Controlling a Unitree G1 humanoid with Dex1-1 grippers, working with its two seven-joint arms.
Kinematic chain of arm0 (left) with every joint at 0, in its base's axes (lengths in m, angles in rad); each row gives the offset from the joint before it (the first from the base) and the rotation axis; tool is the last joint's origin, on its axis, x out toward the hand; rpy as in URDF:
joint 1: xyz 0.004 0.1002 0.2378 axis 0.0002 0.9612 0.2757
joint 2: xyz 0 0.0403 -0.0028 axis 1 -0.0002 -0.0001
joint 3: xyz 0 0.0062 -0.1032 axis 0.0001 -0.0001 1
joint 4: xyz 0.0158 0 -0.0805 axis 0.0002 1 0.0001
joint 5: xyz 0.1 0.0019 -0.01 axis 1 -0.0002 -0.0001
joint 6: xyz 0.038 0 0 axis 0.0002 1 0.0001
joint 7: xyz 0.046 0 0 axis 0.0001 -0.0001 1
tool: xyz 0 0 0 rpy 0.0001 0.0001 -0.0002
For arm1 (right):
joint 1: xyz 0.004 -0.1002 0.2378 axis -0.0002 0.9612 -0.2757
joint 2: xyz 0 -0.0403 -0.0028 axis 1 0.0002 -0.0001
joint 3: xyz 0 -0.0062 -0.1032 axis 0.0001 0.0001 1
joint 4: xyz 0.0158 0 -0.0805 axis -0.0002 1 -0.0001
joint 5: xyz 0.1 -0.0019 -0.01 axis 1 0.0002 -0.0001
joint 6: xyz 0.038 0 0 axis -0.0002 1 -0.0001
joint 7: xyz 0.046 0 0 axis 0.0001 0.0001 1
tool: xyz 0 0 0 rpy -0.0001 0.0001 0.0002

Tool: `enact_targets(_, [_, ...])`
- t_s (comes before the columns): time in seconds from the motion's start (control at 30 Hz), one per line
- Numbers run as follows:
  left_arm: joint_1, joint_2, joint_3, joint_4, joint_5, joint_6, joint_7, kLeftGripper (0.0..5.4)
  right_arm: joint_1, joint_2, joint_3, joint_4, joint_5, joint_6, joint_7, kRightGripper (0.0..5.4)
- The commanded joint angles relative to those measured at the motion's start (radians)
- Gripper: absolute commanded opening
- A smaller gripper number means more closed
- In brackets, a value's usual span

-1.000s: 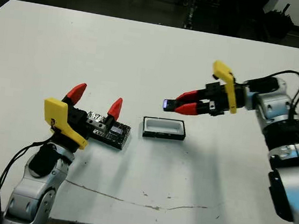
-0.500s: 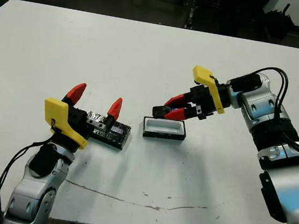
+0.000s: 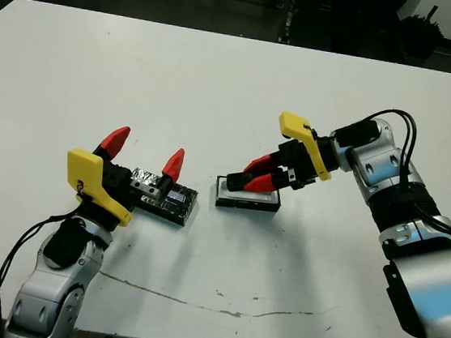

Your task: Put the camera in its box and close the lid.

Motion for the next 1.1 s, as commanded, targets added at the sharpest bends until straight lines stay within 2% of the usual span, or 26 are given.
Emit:
enact_targets(0.03, [0.013, 0.004, 0.002, 0.005, 0.001, 0.000, -0.007, 5.40, 0.016, -0.002, 0.008, -0.001, -0.020, -0.016, -0.016, 1.70])
enact_targets(0.1, [0.013, 0.005, 0.001, 0.002, 0.006, 0.002, -0.004, 5.40, 0.015, 0.002, 0.012, 0.001, -0.022, 0.017, -0.013, 1.70])
enact_targets(0.37, [0.016, 0.005, -0.001, -0.002, 0.008, 0.006, -0.003, 5.40, 0.036, 0.007, 0.010, -0.012, -0.037, 0.015, -0.040, 1.70])
enact_targets(0.57, [0.017, 0.004, -0.002, -0.005, 0.007, 0.011, -0.004, 5.40, 0.040, 0.013, 0.010, -0.010, -0.037, 0.043, -0.035, 1.70])
enact_targets(0.87, [0.020, -0.001, -0.004, -0.011, 0.005, 0.020, 0.005, 5.40, 0.054, 0.040, 0.017, 0.009, -0.047, 0.021, -0.067, 1.70])
enact_targets(1.1, [0.021, 0.002, -0.007, -0.009, 0.014, 0.016, 0.003, 5.40, 0.054, 0.093, 0.005, 0.057, -0.028, 0.008, -0.072, 1.70])
